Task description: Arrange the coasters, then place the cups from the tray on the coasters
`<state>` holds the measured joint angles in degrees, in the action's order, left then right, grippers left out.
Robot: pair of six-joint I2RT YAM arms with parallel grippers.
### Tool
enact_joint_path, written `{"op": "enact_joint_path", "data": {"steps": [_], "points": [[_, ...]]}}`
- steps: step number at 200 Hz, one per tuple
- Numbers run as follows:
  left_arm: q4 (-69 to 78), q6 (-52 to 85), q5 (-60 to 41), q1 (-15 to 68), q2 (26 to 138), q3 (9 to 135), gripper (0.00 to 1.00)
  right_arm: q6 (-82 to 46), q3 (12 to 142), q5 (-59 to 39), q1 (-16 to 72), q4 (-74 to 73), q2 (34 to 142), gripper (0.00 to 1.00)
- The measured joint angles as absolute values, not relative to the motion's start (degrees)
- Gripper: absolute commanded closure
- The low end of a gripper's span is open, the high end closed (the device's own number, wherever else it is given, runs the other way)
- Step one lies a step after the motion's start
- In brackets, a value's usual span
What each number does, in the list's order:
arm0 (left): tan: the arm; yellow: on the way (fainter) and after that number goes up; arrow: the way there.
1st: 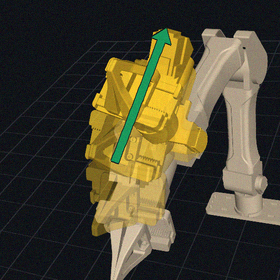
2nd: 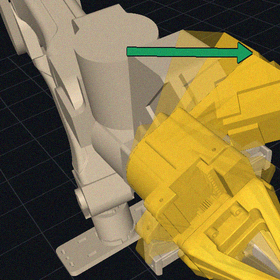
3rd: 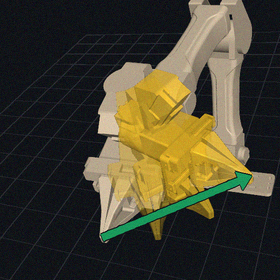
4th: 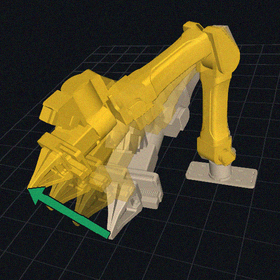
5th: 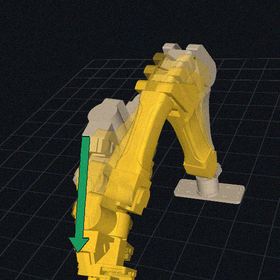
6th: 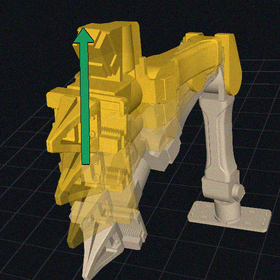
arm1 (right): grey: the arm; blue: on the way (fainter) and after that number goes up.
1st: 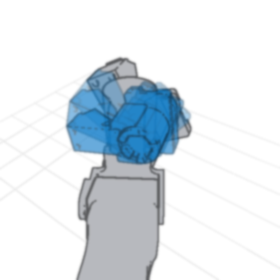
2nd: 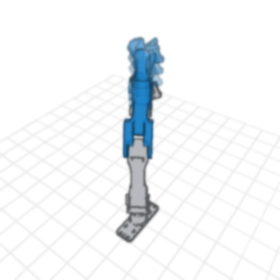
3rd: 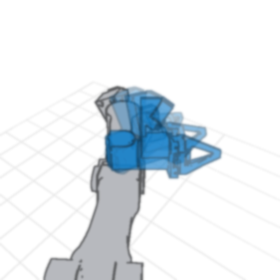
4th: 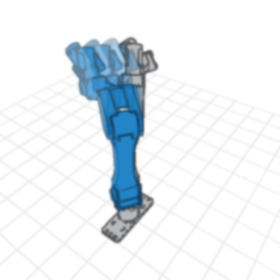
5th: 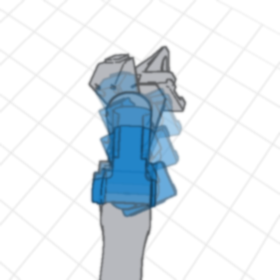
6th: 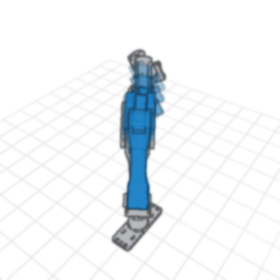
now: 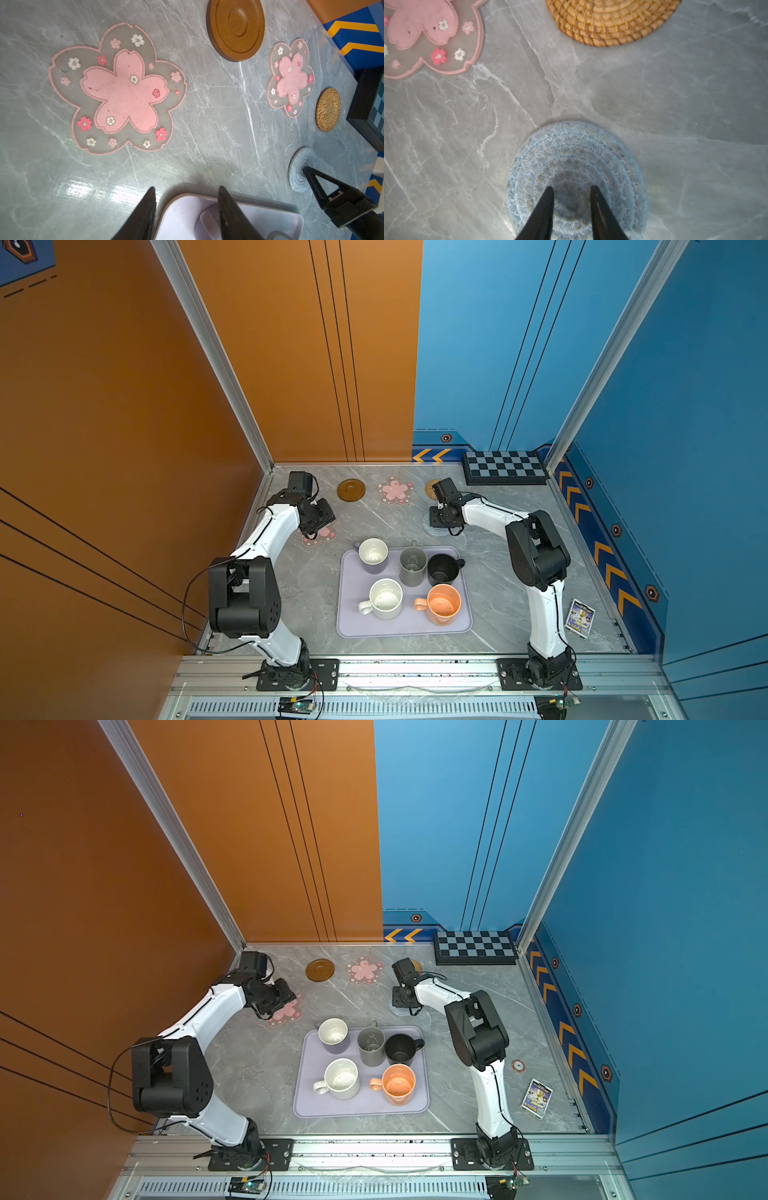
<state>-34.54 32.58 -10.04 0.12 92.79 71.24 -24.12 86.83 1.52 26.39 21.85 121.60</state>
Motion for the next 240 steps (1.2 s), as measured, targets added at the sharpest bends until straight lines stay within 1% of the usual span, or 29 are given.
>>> {"op": "enact_joint_path", "data": {"steps": [35, 61, 86, 130, 162, 189, 240], "points": [[-34.54, 32.56, -10.00, 0.12, 92.79, 71.24, 0.51, -24.12, 86.83, 1.58, 26.89, 21.85, 121.58, 0.66], [-34.72, 32.34, -9.19, -0.34, 92.79, 71.24, 0.49, -24.27, 86.70, 1.80, 26.87, 22.48, 120.70, 0.55], [-35.99, 31.88, -8.10, -1.19, 92.90, 71.35, 0.48, -24.47, 86.59, 2.22, 26.65, 23.53, 117.64, 0.50], [-37.28, 30.74, -5.32, -3.55, 93.67, 72.01, 0.48, -24.49, 86.59, 3.38, 26.20, 23.55, 111.57, 0.49], [-37.60, 30.13, -2.09, -7.09, 95.72, 73.14, 0.47, -24.49, 86.59, 3.49, 26.20, 23.55, 109.45, 0.49], [-38.15, 29.76, 0.40, -9.67, 99.81, 75.35, 0.46, -24.49, 86.61, 3.49, 26.20, 23.59, 108.84, 0.48], [-38.46, 30.11, 3.29, -11.64, 109.95, 83.42, 0.40, -24.25, 86.59, 3.27, 26.20, 24.84, 107.00, 0.44]]}}
